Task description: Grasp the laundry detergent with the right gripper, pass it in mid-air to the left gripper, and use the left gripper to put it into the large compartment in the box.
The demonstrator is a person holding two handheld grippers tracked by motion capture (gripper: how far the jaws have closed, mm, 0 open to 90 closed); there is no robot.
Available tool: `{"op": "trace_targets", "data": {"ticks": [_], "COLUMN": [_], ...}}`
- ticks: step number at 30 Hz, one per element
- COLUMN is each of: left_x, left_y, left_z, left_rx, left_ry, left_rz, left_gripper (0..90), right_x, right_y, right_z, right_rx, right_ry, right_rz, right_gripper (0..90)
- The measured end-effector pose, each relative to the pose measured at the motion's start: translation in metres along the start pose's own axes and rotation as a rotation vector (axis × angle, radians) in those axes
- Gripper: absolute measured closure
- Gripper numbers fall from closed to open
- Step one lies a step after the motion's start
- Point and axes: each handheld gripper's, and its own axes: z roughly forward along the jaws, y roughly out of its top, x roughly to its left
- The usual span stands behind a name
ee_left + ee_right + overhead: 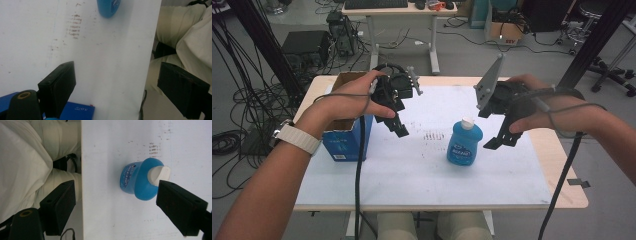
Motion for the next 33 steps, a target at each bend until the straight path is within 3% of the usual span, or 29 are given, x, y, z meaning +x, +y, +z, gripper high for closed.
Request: {"op": "trace_targets", "data": {"ticks": [7,15,28,33], "left_x": [-0.002,-0.004,-0.007,-0.006], "left_y": [0.002,0.003,0.001,0.001], "left_z": [0.000,0.001,0.001,0.002], "left_rx": [-0.004,0.000,-0.002,0.003], "left_ry": [0.008,0.017,0.022,0.020], "left_rz": [0.007,0.008,0.012,0.007], "left_gripper": [9.0,8.8,9.7,10.0], "right_x": [0.000,-0.003,-0.007,-0.013], "right_y": [-0.001,-0.001,-0.002,0.000], "right_z": [-0.002,-0.002,0.002,0.004], "right_rx": [-0.009,-0.027,-0.032,-0.028], "right_ry": [-0.010,-0.030,-0.054,-0.076], "right_rz": [0.010,0.041,0.034,0.073], "right_gripper": [14.3,8.0,7.2,7.5]}}
